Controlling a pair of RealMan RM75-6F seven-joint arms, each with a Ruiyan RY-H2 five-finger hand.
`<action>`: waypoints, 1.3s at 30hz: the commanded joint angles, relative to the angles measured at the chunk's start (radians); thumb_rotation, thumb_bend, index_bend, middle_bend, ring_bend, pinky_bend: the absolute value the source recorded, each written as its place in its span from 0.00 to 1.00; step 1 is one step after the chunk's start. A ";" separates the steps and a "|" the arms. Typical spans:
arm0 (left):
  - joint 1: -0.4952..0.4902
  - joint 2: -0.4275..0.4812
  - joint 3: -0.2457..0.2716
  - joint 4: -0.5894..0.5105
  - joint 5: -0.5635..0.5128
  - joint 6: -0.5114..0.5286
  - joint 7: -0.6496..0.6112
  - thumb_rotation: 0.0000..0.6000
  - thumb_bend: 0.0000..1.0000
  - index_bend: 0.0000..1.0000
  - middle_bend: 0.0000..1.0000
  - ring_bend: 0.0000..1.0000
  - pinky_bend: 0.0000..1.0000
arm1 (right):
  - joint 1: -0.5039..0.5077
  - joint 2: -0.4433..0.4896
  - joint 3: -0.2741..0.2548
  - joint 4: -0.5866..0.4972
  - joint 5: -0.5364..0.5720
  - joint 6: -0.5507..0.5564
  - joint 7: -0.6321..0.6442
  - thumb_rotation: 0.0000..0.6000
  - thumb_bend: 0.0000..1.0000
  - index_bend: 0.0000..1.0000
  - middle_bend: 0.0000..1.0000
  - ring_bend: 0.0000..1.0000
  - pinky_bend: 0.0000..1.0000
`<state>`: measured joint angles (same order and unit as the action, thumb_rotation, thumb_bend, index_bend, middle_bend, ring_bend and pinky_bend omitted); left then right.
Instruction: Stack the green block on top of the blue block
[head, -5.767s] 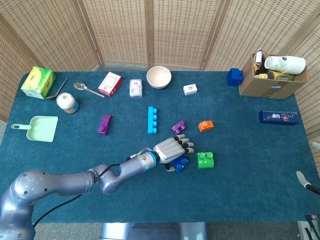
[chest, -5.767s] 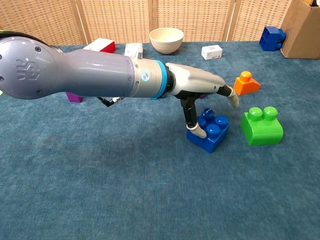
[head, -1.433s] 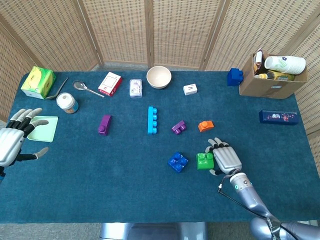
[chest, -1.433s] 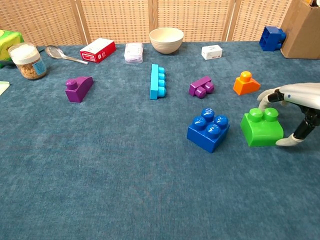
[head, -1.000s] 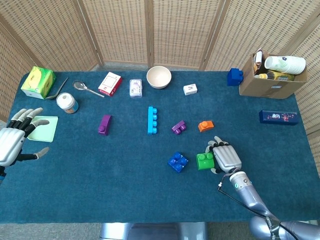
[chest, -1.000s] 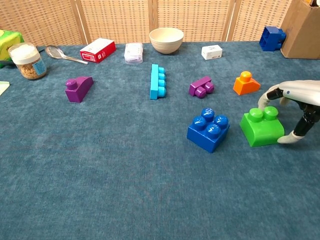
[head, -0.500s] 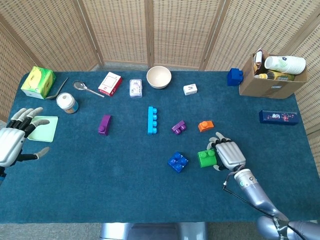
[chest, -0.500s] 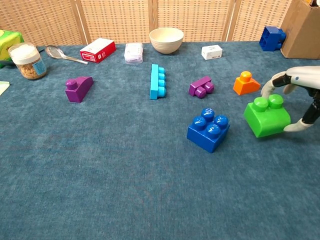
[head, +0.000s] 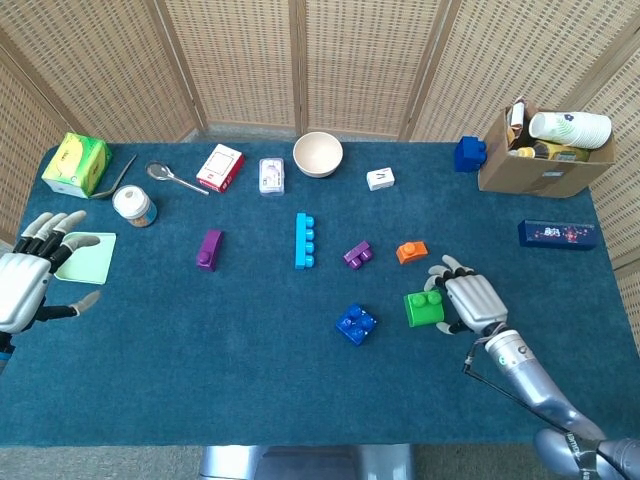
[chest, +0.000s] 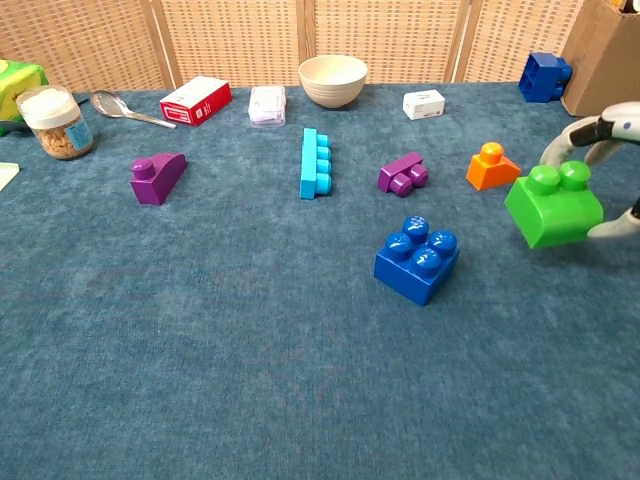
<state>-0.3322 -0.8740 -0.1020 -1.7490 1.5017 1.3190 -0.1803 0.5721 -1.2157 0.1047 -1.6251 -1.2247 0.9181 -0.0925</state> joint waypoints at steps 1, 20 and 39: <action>0.001 0.002 -0.003 -0.006 -0.001 0.004 0.005 0.92 0.31 0.24 0.08 0.00 0.00 | 0.008 0.027 0.006 0.026 -0.048 -0.016 0.064 1.00 0.20 0.55 0.21 0.05 0.23; 0.020 0.000 -0.013 -0.072 -0.012 0.036 0.058 0.91 0.31 0.24 0.09 0.00 0.00 | 0.108 0.086 -0.044 0.191 -0.417 -0.008 0.459 1.00 0.20 0.56 0.22 0.08 0.22; 0.046 -0.013 -0.015 -0.126 -0.042 0.059 0.121 0.92 0.31 0.24 0.10 0.00 0.00 | 0.267 0.080 -0.131 0.226 -0.624 0.006 0.647 1.00 0.19 0.56 0.22 0.08 0.22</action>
<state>-0.2867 -0.8865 -0.1173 -1.8746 1.4609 1.3776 -0.0596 0.8273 -1.1347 -0.0193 -1.3952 -1.8359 0.9235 0.5485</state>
